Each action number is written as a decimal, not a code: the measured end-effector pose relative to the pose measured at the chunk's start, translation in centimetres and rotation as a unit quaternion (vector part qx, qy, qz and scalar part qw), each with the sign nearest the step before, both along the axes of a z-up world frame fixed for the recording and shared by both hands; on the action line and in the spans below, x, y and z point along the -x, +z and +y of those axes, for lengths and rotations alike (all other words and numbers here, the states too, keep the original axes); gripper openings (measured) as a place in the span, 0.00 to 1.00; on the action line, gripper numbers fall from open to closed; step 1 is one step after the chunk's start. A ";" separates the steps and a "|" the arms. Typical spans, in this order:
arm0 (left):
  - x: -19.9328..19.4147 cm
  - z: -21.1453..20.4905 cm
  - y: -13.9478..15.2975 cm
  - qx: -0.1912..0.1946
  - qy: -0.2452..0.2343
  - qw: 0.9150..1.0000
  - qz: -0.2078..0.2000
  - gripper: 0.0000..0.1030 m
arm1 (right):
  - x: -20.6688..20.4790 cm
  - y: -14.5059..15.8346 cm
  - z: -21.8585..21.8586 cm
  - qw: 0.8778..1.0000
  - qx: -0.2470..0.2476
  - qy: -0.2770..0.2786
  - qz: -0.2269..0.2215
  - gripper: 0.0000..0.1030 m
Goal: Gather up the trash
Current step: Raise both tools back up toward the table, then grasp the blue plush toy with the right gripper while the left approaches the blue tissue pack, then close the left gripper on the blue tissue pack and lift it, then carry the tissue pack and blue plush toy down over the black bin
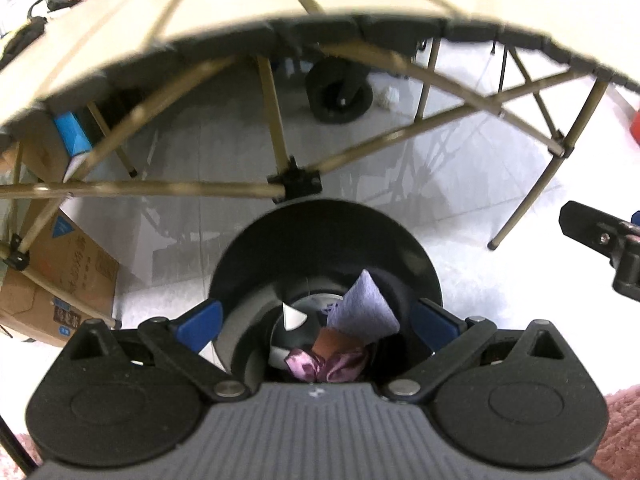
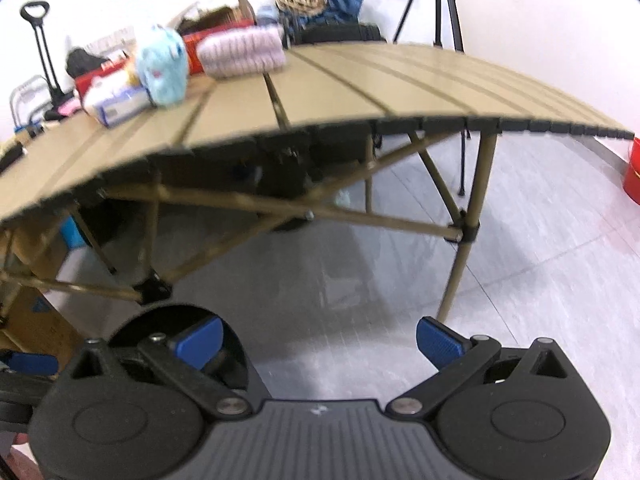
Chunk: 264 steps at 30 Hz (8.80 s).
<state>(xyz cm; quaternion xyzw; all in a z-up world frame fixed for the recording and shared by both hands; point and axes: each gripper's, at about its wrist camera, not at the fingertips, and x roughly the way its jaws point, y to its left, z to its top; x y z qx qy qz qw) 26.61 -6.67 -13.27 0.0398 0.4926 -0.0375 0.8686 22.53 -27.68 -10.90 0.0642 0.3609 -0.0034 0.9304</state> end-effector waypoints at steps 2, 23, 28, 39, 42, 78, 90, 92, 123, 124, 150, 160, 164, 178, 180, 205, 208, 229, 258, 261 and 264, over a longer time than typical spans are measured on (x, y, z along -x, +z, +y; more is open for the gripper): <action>0.6 0.4 0.9 -0.001 -0.002 1.000 -0.022 1.00 | 0.6 0.9 -0.1 1.000 -0.014 0.011 -0.021 1.00; 2.8 3.0 9.9 0.020 0.013 0.978 -0.205 1.00 | 1.3 7.8 2.1 0.975 -0.009 0.070 -0.209 1.00; 1.3 3.3 11.4 0.012 0.031 0.971 -0.238 1.00 | 0.3 8.8 3.3 0.966 0.016 0.090 -0.242 1.00; -2.8 4.1 13.0 0.006 0.076 0.958 -0.276 1.00 | -4.3 10.0 5.1 0.954 0.049 0.106 -0.275 1.00; -4.1 4.3 13.1 -0.002 0.085 0.956 -0.281 1.00 | -5.6 9.9 5.6 0.955 0.052 0.106 -0.273 1.00; -11.4 9.4 12.3 0.016 0.153 0.958 -0.243 1.00 | -18.9 8.3 9.4 0.987 -0.035 0.088 -0.133 0.38; -11.4 9.1 12.1 0.011 0.151 0.958 -0.242 1.00 | -17.6 8.7 8.5 0.983 -0.039 0.085 -0.156 0.31; -11.4 9.0 12.0 0.011 0.149 0.959 -0.240 1.00 | -17.0 8.9 7.9 0.982 -0.043 0.077 -0.166 0.31; -13.5 -1.0 11.3 0.002 0.096 0.972 -0.215 1.00 | -13.2 10.9 -4.6 0.970 -0.082 -0.029 -0.226 0.31; -13.9 -1.4 11.3 0.001 0.098 0.973 -0.211 1.00 | -13.2 10.9 -4.8 0.970 -0.084 -0.030 -0.226 0.31; -18.9 -3.0 10.1 -0.022 0.187 0.969 -0.160 0.98 | -12.9 10.6 -6.5 0.965 -0.125 -0.042 -0.227 0.32; -18.0 -4.0 10.4 -0.020 0.144 0.973 -0.177 0.71 | -13.7 10.2 -6.1 0.969 -0.121 -0.038 -0.214 0.32; -17.6 -3.8 10.5 -0.016 0.139 0.974 -0.178 0.70 | -13.8 10.0 -6.0 0.970 -0.118 -0.034 -0.210 0.32; -15.2 -2.8 11.7 -0.032 0.143 0.971 -0.187 0.70 | -13.6 9.4 -5.2 0.972 -0.111 -0.019 -0.204 0.32; -14.8 -2.6 12.0 -0.036 0.142 0.971 -0.190 0.70 | -13.5 9.4 -5.2 0.972 -0.111 -0.016 -0.205 0.32; -3.2 -0.6 15.4 -0.055 0.091 0.964 -0.243 0.70 | -5.3 9.3 -2.6 0.970 -0.065 0.048 -0.228 0.32; -1.6 -0.2 15.6 -0.053 0.085 0.964 -0.247 0.70 | -4.1 9.1 -2.4 0.969 -0.059 0.055 -0.232 0.32; 7.7 2.6 12.9 -0.029 0.044 0.970 -0.238 0.70 | 4.6 5.7 1.7 0.972 -0.009 0.118 -0.204 0.32; 12.2 5.4 1.1 -0.020 0.040 0.996 -0.081 0.70 | 9.3 -4.6 8.0 0.978 0.025 0.189 0.086 0.32; 12.1 5.6 0.3 -0.022 0.043 0.997 -0.068 0.70 | 9.0 -5.4 8.0 0.975 0.030 0.186 0.115 0.32; 11.7 5.9 -0.7 -0.022 0.045 0.998 -0.050 0.70 | 8.8 -6.5 7.9 0.972 0.035 0.183 0.141 0.32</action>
